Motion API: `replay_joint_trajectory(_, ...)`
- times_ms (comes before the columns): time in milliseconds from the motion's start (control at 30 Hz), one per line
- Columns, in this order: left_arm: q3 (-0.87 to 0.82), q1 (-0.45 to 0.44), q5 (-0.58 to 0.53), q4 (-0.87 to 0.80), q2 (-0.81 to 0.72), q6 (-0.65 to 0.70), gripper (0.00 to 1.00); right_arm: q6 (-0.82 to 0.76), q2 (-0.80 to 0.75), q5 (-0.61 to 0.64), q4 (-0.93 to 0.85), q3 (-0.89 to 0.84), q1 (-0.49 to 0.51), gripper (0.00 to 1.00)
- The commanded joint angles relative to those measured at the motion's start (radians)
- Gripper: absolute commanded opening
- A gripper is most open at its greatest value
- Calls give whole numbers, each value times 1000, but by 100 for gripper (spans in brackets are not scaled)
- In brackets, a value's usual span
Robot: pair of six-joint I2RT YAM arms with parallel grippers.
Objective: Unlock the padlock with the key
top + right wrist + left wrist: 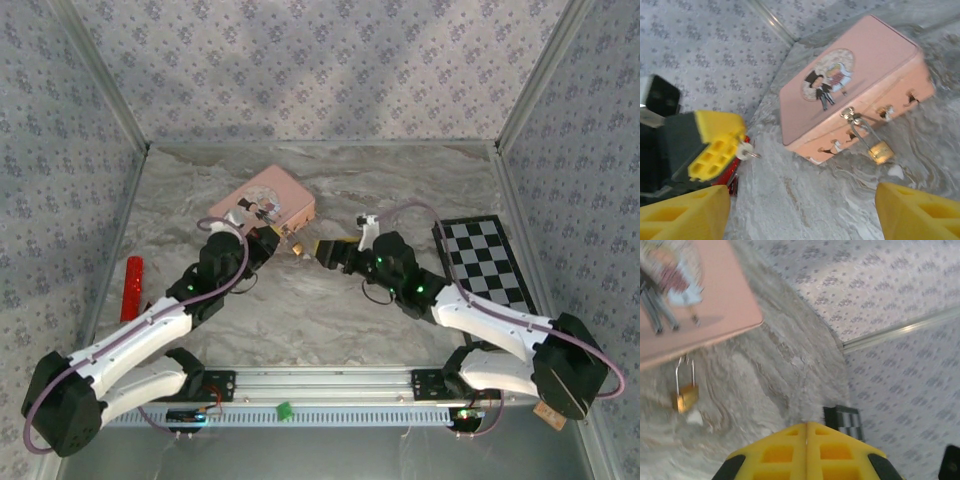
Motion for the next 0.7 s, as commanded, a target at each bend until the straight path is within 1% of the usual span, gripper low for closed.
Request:
replay_joint_trajectory(0,61,-1,33,115,27,313,0,127,-15,47,219,-98,13,79)
replay_joint_trajectory(67,55,-5,76,173,38,400,0,135,-10,49,307,-127,26,80)
replay_joint_trajectory(167,39,-26,93,248,43,513,0,117,-5,43,382,-136,52,81)
replay_joint_trajectory(233,20,-37,113,307,42,573,0,94,9,-9,453,-139,63,82)
replay_joint_trajectory(300,-2,-46,140,376,42,603,0,91,20,-36,491,-139,69,82)
replay_joint_trajectory(367,-21,-56,168,446,43,614,0,101,33,-48,541,-149,74,83)
replay_joint_trajectory(500,-14,-71,233,486,50,593,0,127,60,-103,617,-152,56,81)
replay_joint_trajectory(567,-20,-74,249,510,45,564,0,109,62,-141,646,-147,46,79)
replay_joint_trajectory(667,-34,-77,273,569,39,506,0,93,61,-187,676,-139,29,72)
